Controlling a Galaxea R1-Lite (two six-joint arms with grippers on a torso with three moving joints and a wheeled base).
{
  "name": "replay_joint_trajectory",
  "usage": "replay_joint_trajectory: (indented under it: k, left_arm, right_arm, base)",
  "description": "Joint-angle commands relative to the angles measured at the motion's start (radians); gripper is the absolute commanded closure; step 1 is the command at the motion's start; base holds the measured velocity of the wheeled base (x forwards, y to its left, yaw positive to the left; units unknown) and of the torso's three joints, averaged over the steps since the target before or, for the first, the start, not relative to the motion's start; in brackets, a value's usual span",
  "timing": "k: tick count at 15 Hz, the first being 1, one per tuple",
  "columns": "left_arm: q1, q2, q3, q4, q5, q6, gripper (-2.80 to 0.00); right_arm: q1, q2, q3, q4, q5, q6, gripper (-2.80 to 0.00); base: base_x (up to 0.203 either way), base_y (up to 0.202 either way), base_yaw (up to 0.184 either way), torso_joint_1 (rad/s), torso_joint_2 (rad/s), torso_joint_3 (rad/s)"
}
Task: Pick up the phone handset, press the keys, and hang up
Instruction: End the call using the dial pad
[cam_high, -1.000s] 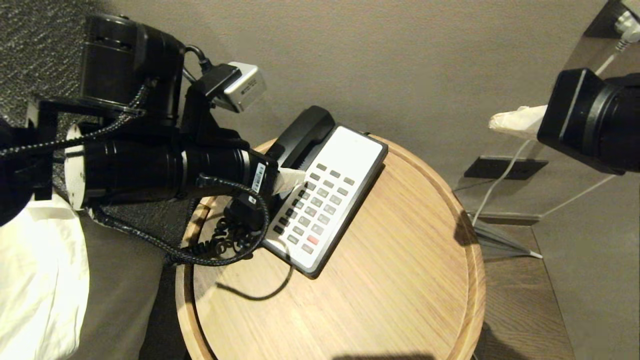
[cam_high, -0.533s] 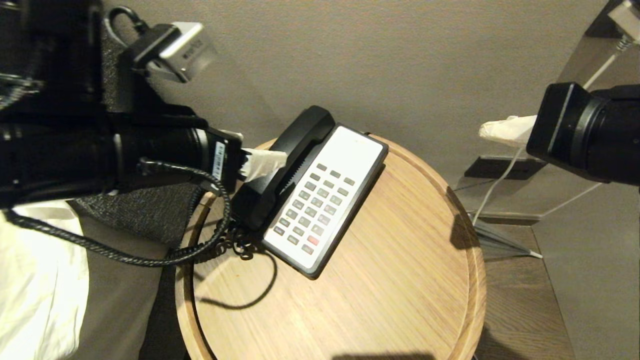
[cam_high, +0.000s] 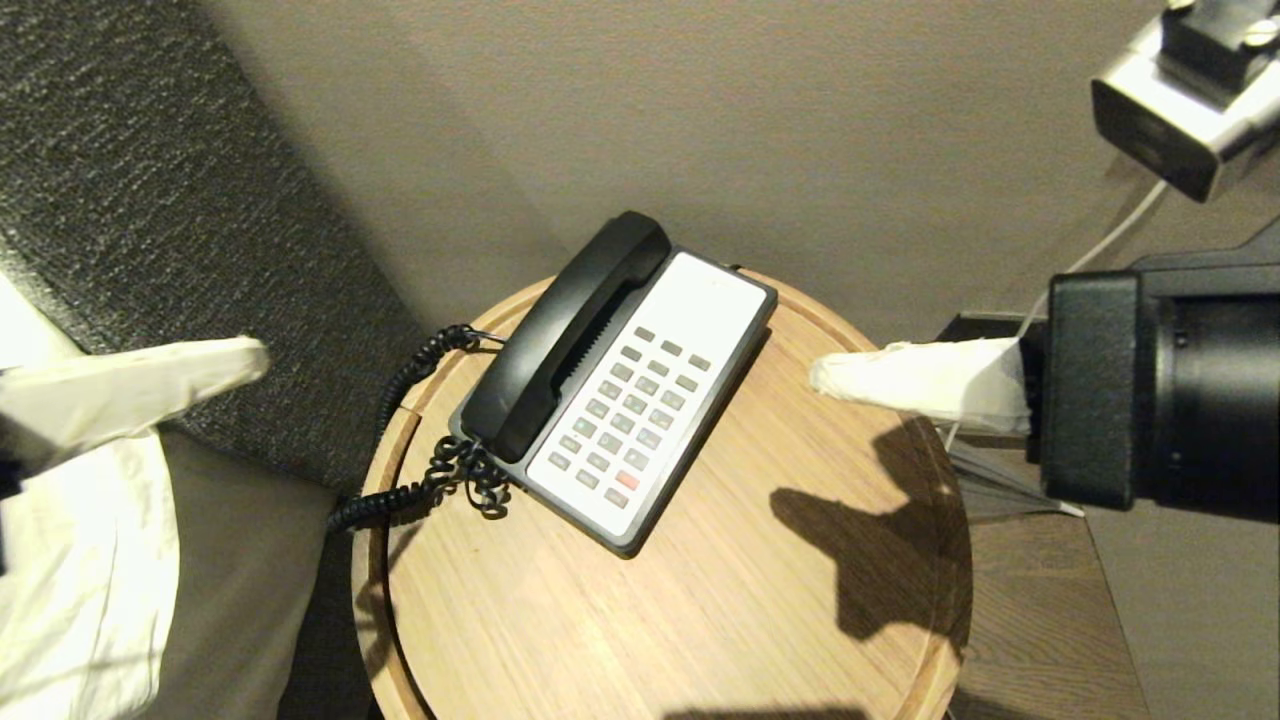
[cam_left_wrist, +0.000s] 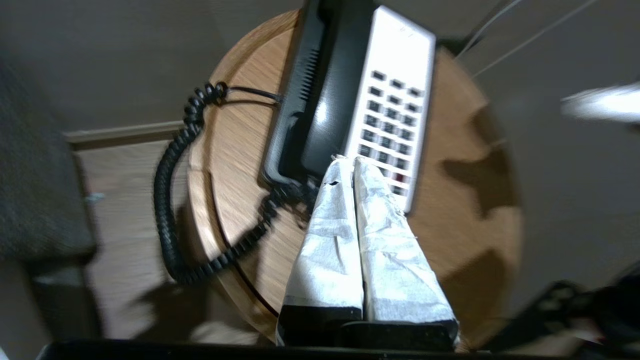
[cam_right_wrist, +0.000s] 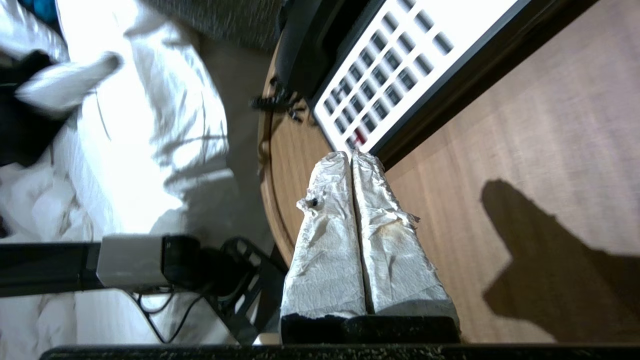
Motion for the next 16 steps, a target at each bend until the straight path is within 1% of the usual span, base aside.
replay_joint_trajectory:
  k: [1, 2, 3, 4, 5, 8, 11, 16]
  left_arm:
    - [0.029, -0.203, 0.090, -0.003, -0.003, -0.050, 0.00]
    - [0.087, -0.238, 0.115, -0.005, -0.007, -0.061, 0.00]
    - [0.118, -0.282, 0.132, -0.007, -0.020, -0.070, 0.00]
    - [0.133, -0.325, 0.143, -0.008, -0.047, -0.081, 0.00]
    - [0.146, -0.352, 0.149, -0.009, -0.088, -0.092, 0.00]
    - [0.149, -0.359, 0.152, -0.010, -0.098, -0.135, 0.00]
    - [0.149, -0.380, 0.175, -0.009, -0.119, -0.138, 0.00]
    - [0.149, -0.389, 0.196, -0.009, -0.124, -0.142, 0.00]
  right_arm:
    - [0.017, 0.079, -0.008, -0.012, 0.003, 0.004, 0.00]
    - [0.018, 0.118, -0.014, -0.041, 0.004, 0.002, 0.00]
    - [0.018, 0.154, -0.018, -0.072, 0.003, 0.000, 0.00]
    - [0.018, 0.189, -0.024, -0.088, 0.000, -0.004, 0.00]
    - [0.018, 0.221, -0.030, -0.094, -0.002, -0.009, 0.00]
    - [0.017, 0.298, -0.032, -0.104, -0.008, -0.016, 0.00]
    - [0.015, 0.328, -0.026, -0.105, -0.019, -0.028, 0.00]
    - [0.015, 0.321, -0.025, -0.105, -0.005, -0.017, 0.00]
  base:
    - [0.000, 0.000, 0.000, 0.000, 0.00, 0.000]
    - [0.000, 0.000, 0.000, 0.000, 0.00, 0.000]
    - [0.000, 0.000, 0.000, 0.000, 0.00, 0.000]
    - [0.000, 0.000, 0.000, 0.000, 0.00, 0.000]
    - [0.000, 0.000, 0.000, 0.000, 0.00, 0.000]
    - [0.000, 0.000, 0.000, 0.000, 0.00, 0.000]
    - [0.000, 0.000, 0.000, 0.000, 0.00, 0.000]
    - [0.000, 0.000, 0.000, 0.000, 0.00, 0.000]
